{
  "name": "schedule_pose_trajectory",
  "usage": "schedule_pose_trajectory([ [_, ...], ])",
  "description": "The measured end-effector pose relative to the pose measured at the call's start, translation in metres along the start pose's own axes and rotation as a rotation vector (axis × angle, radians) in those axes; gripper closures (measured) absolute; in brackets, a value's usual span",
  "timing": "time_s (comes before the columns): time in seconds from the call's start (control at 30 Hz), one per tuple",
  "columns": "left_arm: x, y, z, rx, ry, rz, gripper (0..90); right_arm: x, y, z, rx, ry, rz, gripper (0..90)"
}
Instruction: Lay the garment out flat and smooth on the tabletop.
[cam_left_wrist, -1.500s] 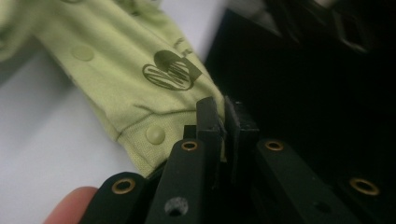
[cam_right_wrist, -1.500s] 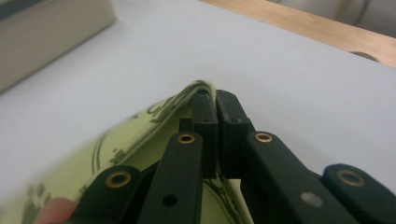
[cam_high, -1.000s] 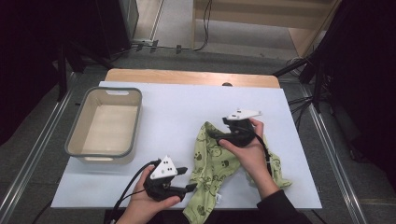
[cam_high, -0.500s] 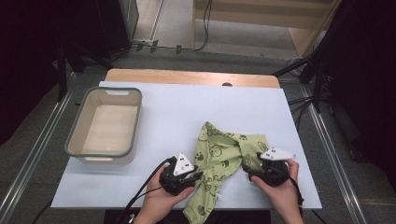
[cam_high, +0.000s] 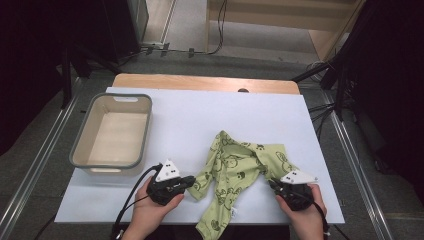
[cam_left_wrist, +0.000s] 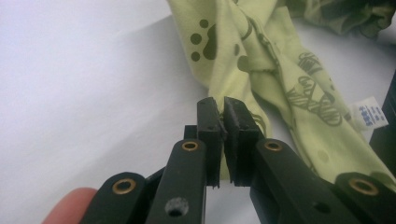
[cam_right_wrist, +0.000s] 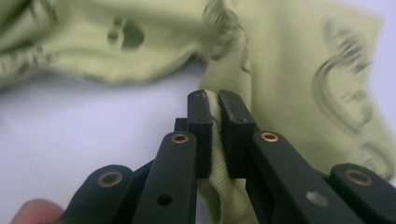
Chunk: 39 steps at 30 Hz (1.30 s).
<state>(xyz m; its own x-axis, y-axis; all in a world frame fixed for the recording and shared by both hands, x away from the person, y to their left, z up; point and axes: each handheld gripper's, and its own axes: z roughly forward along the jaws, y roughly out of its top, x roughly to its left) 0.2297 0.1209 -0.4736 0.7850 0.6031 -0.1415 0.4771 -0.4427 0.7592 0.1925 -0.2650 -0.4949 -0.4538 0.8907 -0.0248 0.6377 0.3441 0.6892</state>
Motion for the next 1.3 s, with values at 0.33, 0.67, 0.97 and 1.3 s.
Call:
schedule_pose_trajectory([
  [0.33, 0.004, -0.014, -0.022, -0.017, -0.011, -0.016, 85.6, -0.032, 0.107, -0.007, -0.169, -0.002, -0.032, 82.4],
  [0.67, 0.001, -0.03, -0.028, 0.033, -0.062, 0.01, 85.8, -0.038, 0.186, 0.043, -0.159, 0.064, -0.022, 77.9],
  [0.97, -0.012, -0.01, -0.018, 0.017, 0.021, 0.089, 49.7, -0.047, 0.161, 0.039, -0.147, 0.052, 0.006, 31.4],
  [1.3, -0.005, 0.004, 0.02, 0.039, 0.096, 0.045, 44.7, -0.099, 0.082, 0.043, -0.007, 0.001, 0.179, 34.6],
])
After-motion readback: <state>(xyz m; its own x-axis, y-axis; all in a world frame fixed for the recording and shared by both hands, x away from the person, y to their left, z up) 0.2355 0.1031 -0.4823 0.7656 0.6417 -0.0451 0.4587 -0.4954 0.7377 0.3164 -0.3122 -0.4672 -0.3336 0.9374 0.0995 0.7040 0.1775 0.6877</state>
